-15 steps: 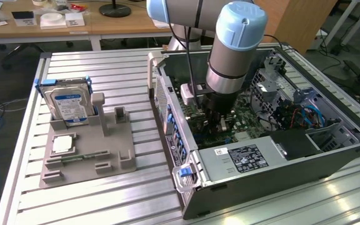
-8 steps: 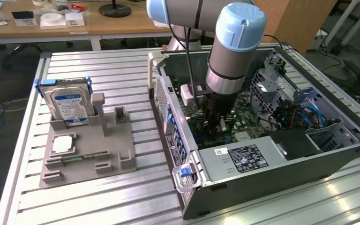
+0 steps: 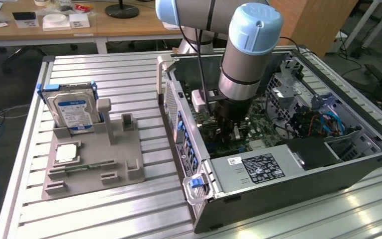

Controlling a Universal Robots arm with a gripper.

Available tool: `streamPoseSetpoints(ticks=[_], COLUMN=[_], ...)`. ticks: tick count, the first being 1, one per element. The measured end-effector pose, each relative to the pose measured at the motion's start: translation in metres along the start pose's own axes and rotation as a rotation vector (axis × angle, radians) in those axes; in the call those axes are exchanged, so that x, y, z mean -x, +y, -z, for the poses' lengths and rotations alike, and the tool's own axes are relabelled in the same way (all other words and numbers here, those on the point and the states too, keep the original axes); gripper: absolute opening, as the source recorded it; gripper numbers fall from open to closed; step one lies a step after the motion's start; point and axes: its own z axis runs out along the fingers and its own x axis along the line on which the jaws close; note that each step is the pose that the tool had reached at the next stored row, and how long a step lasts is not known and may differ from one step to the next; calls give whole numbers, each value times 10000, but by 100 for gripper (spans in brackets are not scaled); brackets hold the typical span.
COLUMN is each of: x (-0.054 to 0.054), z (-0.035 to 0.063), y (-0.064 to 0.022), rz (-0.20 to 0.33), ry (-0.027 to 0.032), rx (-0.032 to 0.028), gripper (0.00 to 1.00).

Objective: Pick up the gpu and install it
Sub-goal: 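Insert the gpu into the slot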

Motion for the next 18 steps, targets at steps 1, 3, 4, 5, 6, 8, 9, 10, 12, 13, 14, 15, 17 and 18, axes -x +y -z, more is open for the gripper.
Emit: streamPoseSetpoints(ticks=[1,3,4,5,6,8,9,10,12,13,14,15,17,18], x=[0,0,0,-1,-2,-4,-5,-5,-4,-4,-4,-4,-4,-4], z=[0,-2,-8,-17,-33,-61,-72,-77,-78,-78,-78,-78,-79,-78], y=[0,0,0,1,1,3,4,5,4,4,4,4,5,4], rz=[0,0,0,0,1,1,1,0,0,0,0,0,0,1], ry=[1,1,-1,2,1,9,6,4,3,3,2,1,1,1], rx=[0,0,-1,0,-1,5,4,2,1,1,1,0,0,0], gripper=[28,28,28,28,28,28,28,28,28,28,28,28,28,28])
